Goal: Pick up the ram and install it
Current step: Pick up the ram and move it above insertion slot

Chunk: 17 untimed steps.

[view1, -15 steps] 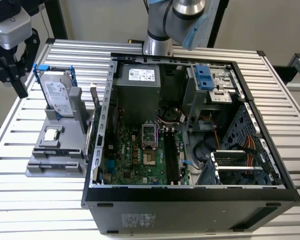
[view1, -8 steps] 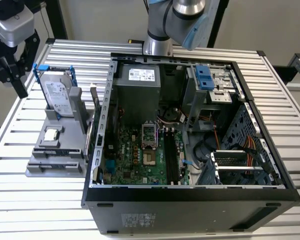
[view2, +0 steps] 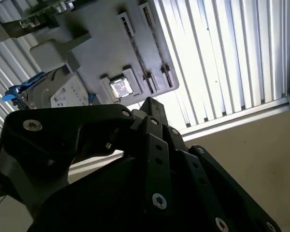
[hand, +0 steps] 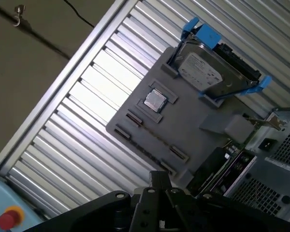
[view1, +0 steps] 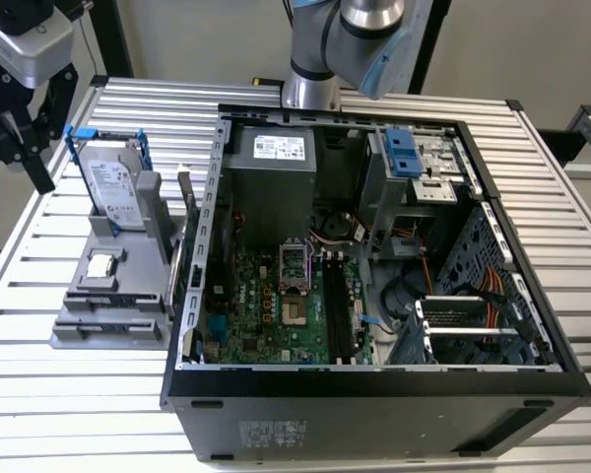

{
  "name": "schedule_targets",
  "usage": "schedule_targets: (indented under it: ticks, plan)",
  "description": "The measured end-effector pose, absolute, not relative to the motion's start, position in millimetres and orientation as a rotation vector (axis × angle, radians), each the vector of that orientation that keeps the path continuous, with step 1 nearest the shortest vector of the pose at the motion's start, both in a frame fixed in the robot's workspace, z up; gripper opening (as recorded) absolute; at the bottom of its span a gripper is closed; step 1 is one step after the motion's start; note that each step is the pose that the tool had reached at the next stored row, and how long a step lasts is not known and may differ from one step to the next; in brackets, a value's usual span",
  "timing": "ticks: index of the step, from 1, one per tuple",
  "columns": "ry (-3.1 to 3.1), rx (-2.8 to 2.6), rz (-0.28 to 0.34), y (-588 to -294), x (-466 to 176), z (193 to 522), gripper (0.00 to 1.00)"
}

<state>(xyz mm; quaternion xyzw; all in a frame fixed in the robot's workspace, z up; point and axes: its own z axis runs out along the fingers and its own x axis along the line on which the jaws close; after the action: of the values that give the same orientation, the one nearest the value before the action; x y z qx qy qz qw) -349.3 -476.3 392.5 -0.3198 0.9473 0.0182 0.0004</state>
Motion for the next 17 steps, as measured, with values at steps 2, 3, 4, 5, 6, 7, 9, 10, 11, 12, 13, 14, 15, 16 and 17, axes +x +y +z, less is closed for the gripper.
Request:
schedule_targets:
  ticks: [2, 3, 4, 5, 6, 7, 9, 10, 11, 12, 13, 14, 15, 16, 17]
  plan:
    - [2.967, -1.030, 0.057, -476.3, -349.3, 392.5, 0.00]
    - [2.962, -1.043, 0.057, -476.3, -349.3, 392.5, 0.00]
    - [2.958, -1.057, 0.056, -476.3, -349.3, 392.5, 0.00]
    - [2.953, -1.072, 0.056, -476.3, -349.3, 392.5, 0.00]
    - [2.948, -1.086, 0.056, -476.3, -349.3, 392.4, 0.00]
    - [2.943, -1.100, 0.056, -476.3, -349.3, 392.5, 0.00]
    - [2.913, -1.181, 0.055, -476.3, -349.3, 392.5, 0.00]
    - [2.907, -1.196, 0.055, -476.3, -349.3, 392.5, 0.00]
    - [2.901, -1.209, 0.055, -476.3, -349.3, 392.4, 0.00]
    - [2.896, -1.224, 0.055, -476.3, -349.3, 392.5, 0.00]
    - [2.890, -1.238, 0.055, -476.3, -349.3, 392.5, 0.00]
    - [2.884, -1.252, 0.055, -476.3, -349.3, 392.4, 0.00]
    - [2.878, -1.266, 0.054, -476.3, -349.3, 392.5, 0.00]
    - [2.872, -1.280, 0.054, -476.3, -349.3, 392.5, 0.00]
    - [2.866, -1.294, 0.054, -476.3, -349.3, 392.5, 0.00]
